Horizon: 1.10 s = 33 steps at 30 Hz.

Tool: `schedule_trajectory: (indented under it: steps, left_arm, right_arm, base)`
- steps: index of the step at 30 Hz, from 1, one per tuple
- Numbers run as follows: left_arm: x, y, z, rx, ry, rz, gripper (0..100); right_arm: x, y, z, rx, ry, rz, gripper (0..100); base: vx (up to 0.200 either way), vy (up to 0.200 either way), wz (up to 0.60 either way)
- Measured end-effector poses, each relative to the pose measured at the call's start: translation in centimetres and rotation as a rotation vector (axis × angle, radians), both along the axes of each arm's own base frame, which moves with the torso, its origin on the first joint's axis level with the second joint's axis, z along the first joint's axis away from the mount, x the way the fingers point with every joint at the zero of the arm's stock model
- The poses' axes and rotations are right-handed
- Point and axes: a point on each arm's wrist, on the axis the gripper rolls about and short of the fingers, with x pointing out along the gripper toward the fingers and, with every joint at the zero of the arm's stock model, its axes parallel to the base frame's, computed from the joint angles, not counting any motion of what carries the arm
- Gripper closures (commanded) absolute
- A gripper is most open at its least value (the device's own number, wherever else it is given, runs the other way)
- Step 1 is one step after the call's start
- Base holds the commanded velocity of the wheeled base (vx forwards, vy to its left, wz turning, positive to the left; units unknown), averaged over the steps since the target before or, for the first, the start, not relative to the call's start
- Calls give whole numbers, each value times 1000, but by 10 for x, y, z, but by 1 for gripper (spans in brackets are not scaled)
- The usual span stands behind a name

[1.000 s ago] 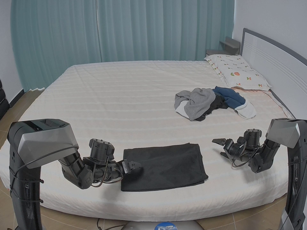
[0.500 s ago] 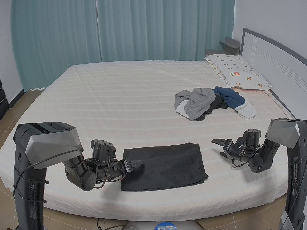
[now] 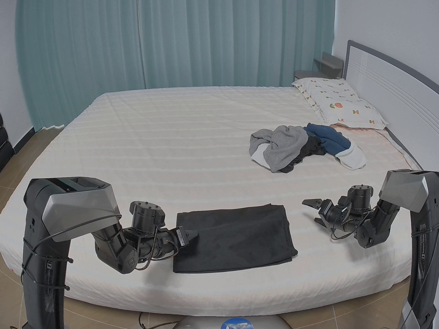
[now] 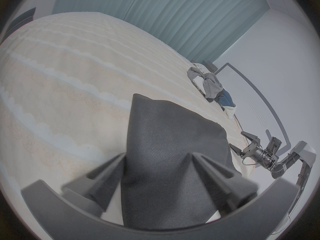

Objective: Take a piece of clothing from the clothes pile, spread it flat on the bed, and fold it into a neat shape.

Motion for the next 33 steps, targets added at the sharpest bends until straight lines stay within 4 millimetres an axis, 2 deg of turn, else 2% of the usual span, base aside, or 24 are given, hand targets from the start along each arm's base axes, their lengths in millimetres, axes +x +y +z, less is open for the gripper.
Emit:
schedule_trajectory:
  steps: [29, 33]
  left_arm:
    - [-5, 6, 2, 18, 8, 56, 100]
    - [-4, 8, 5, 12, 4, 64, 100]
  right_arm:
    - [-1, 0, -1, -1, 2, 3, 0]
    - [-1, 0, -1, 0, 3, 2, 0]
  base:
    - [0, 0, 0]
    - [0, 200, 0]
